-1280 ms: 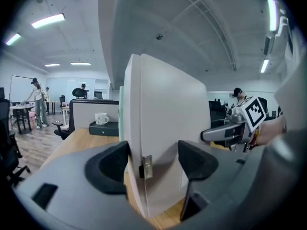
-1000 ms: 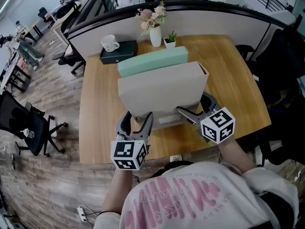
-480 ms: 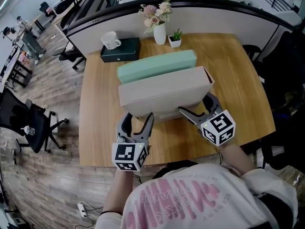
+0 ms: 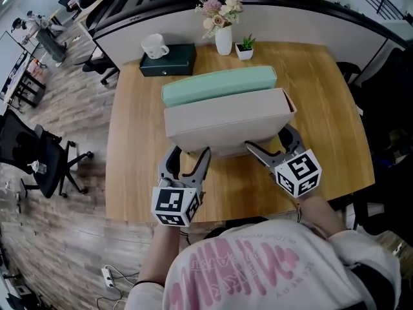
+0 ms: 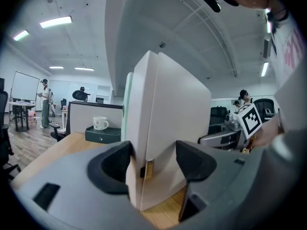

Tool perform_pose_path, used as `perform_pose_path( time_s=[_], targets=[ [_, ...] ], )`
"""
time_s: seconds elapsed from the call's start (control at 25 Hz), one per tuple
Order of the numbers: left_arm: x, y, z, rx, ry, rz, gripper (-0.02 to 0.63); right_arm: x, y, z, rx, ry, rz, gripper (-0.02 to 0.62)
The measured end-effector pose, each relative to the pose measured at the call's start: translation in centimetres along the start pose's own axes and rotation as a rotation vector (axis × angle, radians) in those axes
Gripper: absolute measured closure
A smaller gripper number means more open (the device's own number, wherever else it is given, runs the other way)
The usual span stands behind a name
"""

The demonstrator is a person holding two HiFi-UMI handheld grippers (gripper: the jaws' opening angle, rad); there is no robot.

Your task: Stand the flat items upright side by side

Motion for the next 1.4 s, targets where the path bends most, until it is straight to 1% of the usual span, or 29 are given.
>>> perform_pose_path(
  time_s=[0.4,0.68,0.84,1.0,1.12,1.28,1.4],
  targets=[
    [0.8,0.2,-0.4,0.000,0.003,0.004,0.305,0.3,-0.1,0.5,0.020,-0.006,0.011,0.206],
    [0.1,0.3,-1.0,0.001,-0.016,0.002,0.307,0.5,-0.1,-0.2,0.011,-0.001,0.061,0.201],
    [-0.1,0.2,-1.2,0.007,-0.018,0.000,0.308,0.5,-0.3,-0.4,0.016,-0.007,0.064,0.195],
    [-0.2,0.0,-1.3,0.010,-0.015,-0.007,0.323,0.4,-0.4,-0.2,0.036,-0.005,0.062,0.193],
    [-0.3,-0.3,-1.6,-0.005,-0.010,-0.021,0.340,0.4,-0.4,-0.1,0.054,-0.001,0.069,0.190],
    [-0.4,-0.4,-1.7,-0.025,-0.018,-0.029,0.341,0.2,-0.4,0.0,0.068,0.007,0.068,0.186],
    [-0.5,-0.3,-1.7,-0.018,-0.029,-0.032,0.348,0.1,-0.3,0.1,0.082,0.012,0.079,0.186]
  ],
)
Point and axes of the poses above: the fingertips, and each gripper's own axes: x forward along the fingers, z to its right, y out of its top, the point moved 5 cm from there along -x, backward along the fingers, and after that the axes turned 8 degrees about -x, right-handed, at the moved point
